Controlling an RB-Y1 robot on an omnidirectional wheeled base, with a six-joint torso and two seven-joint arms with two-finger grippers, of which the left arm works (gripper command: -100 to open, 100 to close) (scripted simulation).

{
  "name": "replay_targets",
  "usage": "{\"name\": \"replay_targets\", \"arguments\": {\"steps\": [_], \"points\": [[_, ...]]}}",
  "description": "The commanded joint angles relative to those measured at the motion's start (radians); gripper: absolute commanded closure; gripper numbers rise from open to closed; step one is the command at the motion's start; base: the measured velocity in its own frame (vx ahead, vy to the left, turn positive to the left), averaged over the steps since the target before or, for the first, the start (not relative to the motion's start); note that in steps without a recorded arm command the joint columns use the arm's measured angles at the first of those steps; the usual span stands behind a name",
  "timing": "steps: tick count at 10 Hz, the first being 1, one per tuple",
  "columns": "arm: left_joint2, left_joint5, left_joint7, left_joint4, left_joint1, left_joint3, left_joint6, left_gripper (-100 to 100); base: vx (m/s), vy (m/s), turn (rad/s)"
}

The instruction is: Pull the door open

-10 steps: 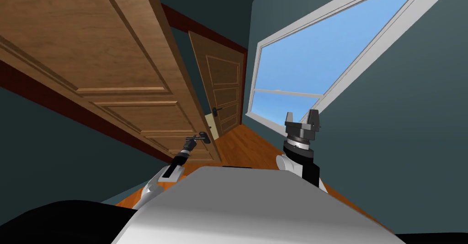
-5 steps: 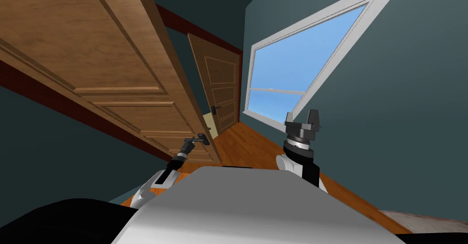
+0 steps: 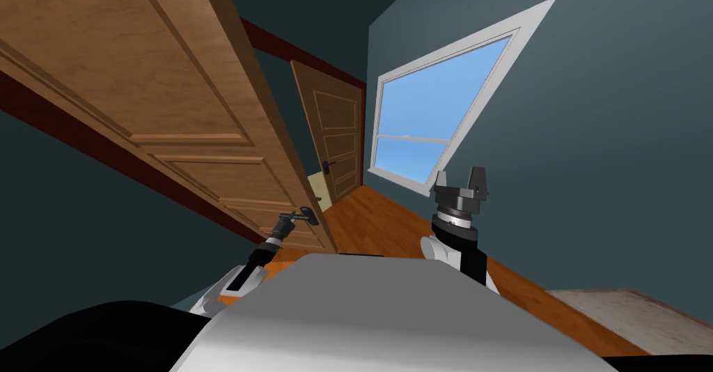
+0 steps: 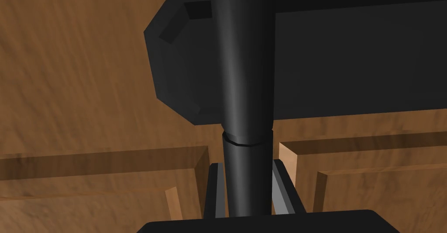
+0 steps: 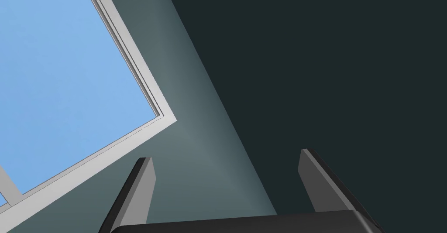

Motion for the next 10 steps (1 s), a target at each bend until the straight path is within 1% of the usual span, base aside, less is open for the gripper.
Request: {"name": "replay_targets", "arguments": {"steps": [1,3,4,5,6,7,8,9,10], "points": [[0.013,-0.004,0.011,0.023,0.004,-0.009,-0.041,100,-0.009,-0.013,0.063],[0.034,-0.011,0.026,0.054,0.014,-0.022,-0.096,100,0.006,-0.016,0.046],[0.034,-0.011,0.026,0.054,0.014,-0.022,-0.1,100,0.003,-0.006,0.023],[0.046,-0.015,0.035,0.072,0.02,-0.029,-0.136,100,-0.003,0.0,0.023],[0.059,-0.019,0.044,0.092,0.026,-0.037,-0.163,100,-0.007,-0.002,0.054],[0.059,-0.019,0.044,0.092,0.026,-0.037,-0.178,100,-0.009,-0.002,0.032],[0.073,-0.023,0.054,0.112,0.033,-0.046,-0.216,100,-0.011,0.004,0.036],[0.073,-0.023,0.054,0.112,0.033,-0.046,-0.223,100,-0.013,0.002,0.034],[0.086,-0.028,0.064,0.133,0.04,-0.055,-0.258,100,-0.01,0.006,0.042]]}}
